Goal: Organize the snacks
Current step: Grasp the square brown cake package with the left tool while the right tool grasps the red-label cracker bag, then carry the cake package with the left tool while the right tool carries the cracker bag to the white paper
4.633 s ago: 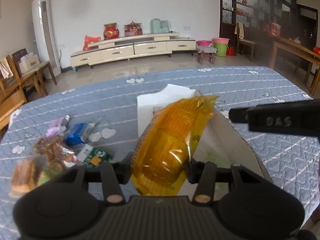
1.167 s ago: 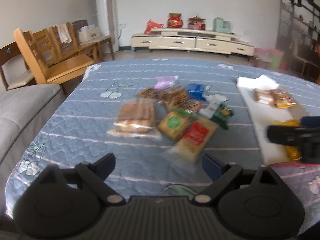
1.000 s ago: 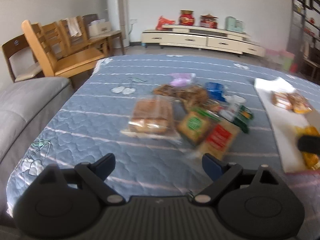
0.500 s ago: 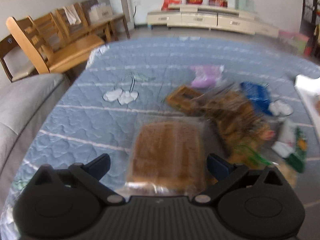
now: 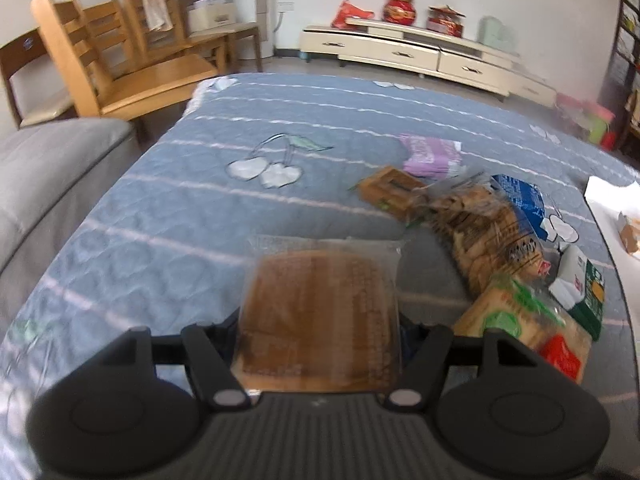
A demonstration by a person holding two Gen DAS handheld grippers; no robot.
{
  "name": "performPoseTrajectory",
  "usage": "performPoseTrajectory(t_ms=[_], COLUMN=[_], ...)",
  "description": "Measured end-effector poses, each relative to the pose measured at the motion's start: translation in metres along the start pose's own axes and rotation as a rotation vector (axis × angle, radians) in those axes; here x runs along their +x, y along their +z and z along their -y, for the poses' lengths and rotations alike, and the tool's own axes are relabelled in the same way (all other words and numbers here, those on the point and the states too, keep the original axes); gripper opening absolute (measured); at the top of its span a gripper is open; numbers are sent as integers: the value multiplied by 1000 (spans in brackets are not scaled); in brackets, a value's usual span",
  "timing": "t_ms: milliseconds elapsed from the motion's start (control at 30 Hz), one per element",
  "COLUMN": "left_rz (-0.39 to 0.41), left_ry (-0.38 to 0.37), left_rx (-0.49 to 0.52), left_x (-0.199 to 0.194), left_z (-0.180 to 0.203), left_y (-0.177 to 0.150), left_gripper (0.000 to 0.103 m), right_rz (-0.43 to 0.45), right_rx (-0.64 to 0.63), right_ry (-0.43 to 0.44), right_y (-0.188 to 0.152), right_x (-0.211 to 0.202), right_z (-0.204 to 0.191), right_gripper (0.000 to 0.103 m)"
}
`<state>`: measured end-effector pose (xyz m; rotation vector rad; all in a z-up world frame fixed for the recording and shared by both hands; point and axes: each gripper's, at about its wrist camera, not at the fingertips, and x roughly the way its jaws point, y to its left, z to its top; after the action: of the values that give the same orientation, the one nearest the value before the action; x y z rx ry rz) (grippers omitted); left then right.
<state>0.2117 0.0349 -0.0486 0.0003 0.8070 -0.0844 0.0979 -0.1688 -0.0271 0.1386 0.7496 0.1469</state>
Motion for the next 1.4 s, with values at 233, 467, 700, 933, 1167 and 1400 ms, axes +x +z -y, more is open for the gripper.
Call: performPoseTrajectory(t_ms=[233,467,700,933,1167,1400], left_rz=[49,75,78,87,104,140], left_ry=[22,14,-8,-19,-27,-15], left_rx=[-31,-17,-23,-6,-9,2], left_x=[-38,-55,-63,-70,-86,-115], left_z=[-19,-23,-15,-5,4,13], left_y=[-22,-37,-44,-45,-46,-48], left_gripper=[68,68,68,68,68,68], right_rz=[-48,-53,-2,-23,12,89], right_rx=[80,115,124,101,64,30], right_ry=[-73,-59,-130,-167,-136,-97], right_y=[21,11,14,20,7,3], right_x=[51,49,46,61,22,-29], right_z=[-23,3,10,14,15,12], right_gripper=[103,80,103,45,43,43])
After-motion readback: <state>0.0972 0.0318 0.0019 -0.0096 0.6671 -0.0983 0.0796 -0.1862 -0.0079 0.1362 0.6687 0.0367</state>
